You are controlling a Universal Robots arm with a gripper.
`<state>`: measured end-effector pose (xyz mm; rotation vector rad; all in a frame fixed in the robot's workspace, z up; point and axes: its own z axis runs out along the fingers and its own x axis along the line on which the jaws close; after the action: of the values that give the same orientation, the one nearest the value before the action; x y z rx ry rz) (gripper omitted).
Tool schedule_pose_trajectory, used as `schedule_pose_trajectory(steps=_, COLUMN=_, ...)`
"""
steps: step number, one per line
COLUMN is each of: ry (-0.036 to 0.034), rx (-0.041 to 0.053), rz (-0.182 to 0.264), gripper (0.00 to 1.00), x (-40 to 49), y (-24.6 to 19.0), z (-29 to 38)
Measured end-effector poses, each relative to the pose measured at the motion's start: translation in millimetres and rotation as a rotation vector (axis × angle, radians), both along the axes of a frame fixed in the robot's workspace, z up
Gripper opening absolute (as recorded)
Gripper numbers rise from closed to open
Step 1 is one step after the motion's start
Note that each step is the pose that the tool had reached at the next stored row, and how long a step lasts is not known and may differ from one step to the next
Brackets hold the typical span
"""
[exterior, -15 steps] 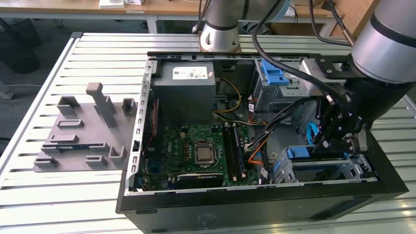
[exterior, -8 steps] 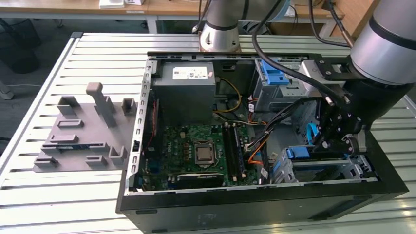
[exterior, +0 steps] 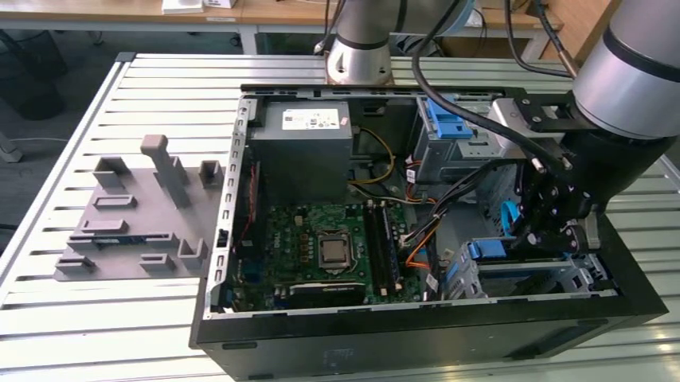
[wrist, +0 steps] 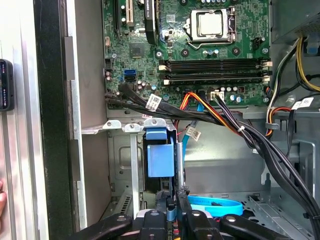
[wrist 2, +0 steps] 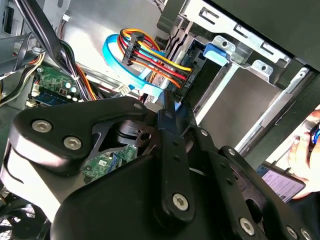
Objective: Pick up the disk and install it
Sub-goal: 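Insert the second disk wire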
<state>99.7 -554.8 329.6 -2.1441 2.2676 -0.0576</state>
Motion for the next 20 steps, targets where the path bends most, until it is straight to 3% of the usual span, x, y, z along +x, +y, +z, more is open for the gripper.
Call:
schedule_pose_trajectory(steps=9, ry=0.0000, rx=0.0004, rz=0.000, gripper=0.25, x=0.0, y=0.0, z=2.5)
schedule_pose_trajectory(steps=11, ry=0.0000, rx=0.0005, rz=0.000, gripper=0.31, x=0.0, y=0.0, z=3.9)
schedule_pose_trajectory(steps=20, ry=0.0000, rx=0.0006, rz=0.000, gripper=0.31, x=0.0, y=0.0, z=15.8)
